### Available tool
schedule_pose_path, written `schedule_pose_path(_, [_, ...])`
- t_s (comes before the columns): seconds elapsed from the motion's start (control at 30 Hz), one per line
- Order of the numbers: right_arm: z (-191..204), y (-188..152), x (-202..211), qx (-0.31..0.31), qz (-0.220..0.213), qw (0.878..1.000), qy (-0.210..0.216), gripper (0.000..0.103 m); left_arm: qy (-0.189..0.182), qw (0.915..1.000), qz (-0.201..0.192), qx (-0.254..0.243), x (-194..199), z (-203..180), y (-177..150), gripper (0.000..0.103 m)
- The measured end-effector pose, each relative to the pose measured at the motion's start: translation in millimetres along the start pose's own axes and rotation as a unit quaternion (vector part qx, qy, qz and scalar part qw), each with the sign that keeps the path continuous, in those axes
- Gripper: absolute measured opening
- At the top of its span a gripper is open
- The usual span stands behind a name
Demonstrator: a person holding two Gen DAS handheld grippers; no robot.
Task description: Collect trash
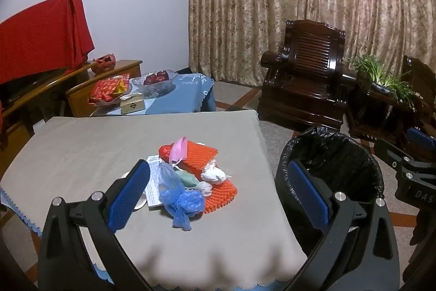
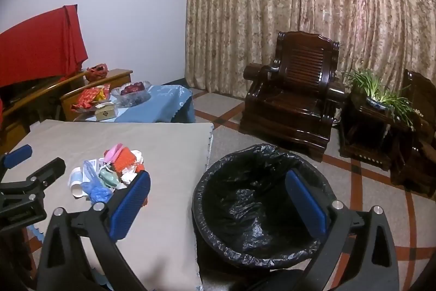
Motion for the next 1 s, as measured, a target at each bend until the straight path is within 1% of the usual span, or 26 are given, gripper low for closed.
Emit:
schedule_pose_path(0.1, [-0.5, 0.3, 0.3, 0.000, 0.000, 1.000, 0.000, 0.097, 0.000, 1.0000, 0.000, 0.000, -0.1, 4.3, 2.5, 0.098])
schedule_pose_path(0.13, [-0.2, -1.2, -5.7, 0.000, 0.000, 1.000, 0.000, 0.097, 0.000, 1.0000, -0.001, 0.000, -0.3, 4.7, 2.9, 0.098])
schedule_pose_path(1.0, [8.5, -2.4, -7.7, 0.001, 0.002, 1.000, 0.000, 0.097, -0.001, 1.0000, -0.002, 0.001, -2.5, 5.9, 1.5, 0.098])
Point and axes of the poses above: each gripper's, at about its wrist camera, not at the fingertips, and x roughly against the way its jaws point, z to its left, y to its top, the point moved 5 cm from there along -x, roughly the way its jaws point, and after that the axes turned 15 degrees about x, right-handed, at the moved point
